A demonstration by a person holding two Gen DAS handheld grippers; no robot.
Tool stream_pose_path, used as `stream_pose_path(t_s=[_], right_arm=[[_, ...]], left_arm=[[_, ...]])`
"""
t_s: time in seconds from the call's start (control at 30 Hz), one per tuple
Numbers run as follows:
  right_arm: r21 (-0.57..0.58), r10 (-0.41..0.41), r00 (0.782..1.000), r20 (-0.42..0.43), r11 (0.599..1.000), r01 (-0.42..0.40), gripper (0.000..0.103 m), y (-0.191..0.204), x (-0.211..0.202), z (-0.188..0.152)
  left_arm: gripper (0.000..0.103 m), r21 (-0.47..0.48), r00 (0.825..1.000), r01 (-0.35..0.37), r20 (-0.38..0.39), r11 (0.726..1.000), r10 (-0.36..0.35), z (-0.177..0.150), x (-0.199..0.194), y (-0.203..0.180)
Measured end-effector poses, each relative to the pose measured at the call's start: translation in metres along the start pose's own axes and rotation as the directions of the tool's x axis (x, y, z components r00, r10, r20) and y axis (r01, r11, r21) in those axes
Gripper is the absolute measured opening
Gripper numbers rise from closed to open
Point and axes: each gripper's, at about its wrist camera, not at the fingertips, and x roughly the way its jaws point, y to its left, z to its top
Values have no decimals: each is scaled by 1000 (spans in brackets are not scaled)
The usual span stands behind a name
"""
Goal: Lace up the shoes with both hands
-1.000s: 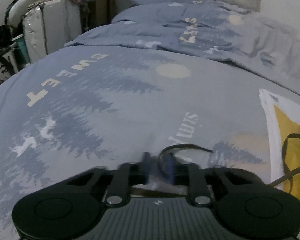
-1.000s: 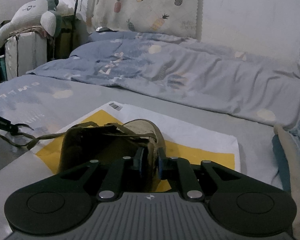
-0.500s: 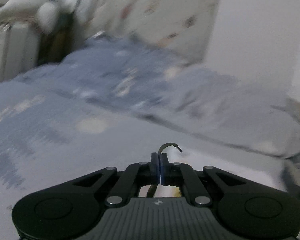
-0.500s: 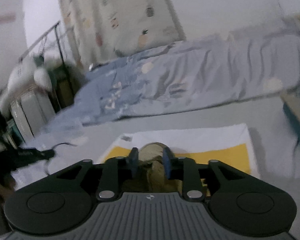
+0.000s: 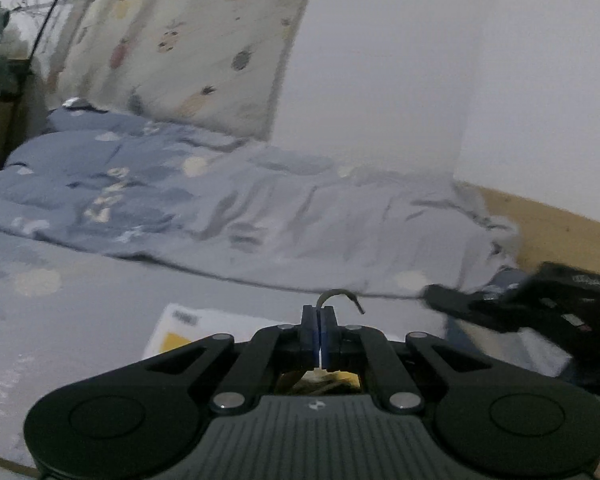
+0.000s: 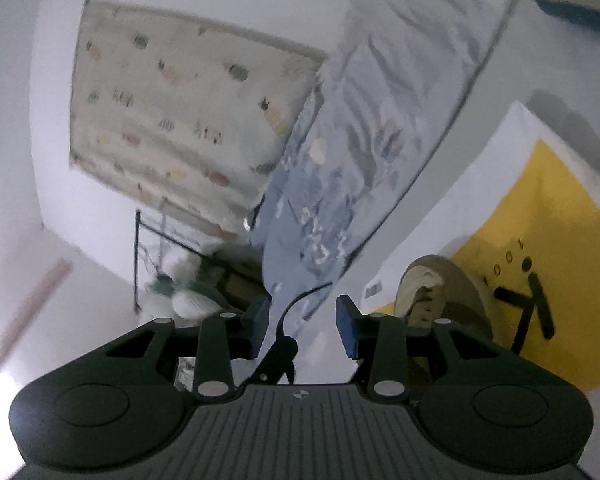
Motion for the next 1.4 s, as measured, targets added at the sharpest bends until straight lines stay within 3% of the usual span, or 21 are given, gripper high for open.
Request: stream_pose_path(t_s=[0.13,0.33,0.57,0.8,1.1,1.4], right_arm=[[165,21,999,39,986,-28,39,-19,2,6],[258,-11,995,102,966,-16,39,-36,4,9],[272,-59,989,136,962,20,38,-40,1,8],[272,-94,984,150,961,50,19,-41,-2,12],[266,-119,982,145,961,77,9,-39,-6,11],[147,-164,974,155,979,142,3,-26,-9,13]], left_arm=[[1,33,999,37,1,999,-37,-4,-1,-13],[1,44,996,85,-28,995,-84,-10,2,-20],[1,70,992,119,-51,990,-115,-16,1,-28],[1,86,990,128,-71,988,-122,-20,0,-33],[1,144,990,113,-96,983,-100,-26,0,-39],[3,240,985,109,-155,965,-72,-36,4,-51]])
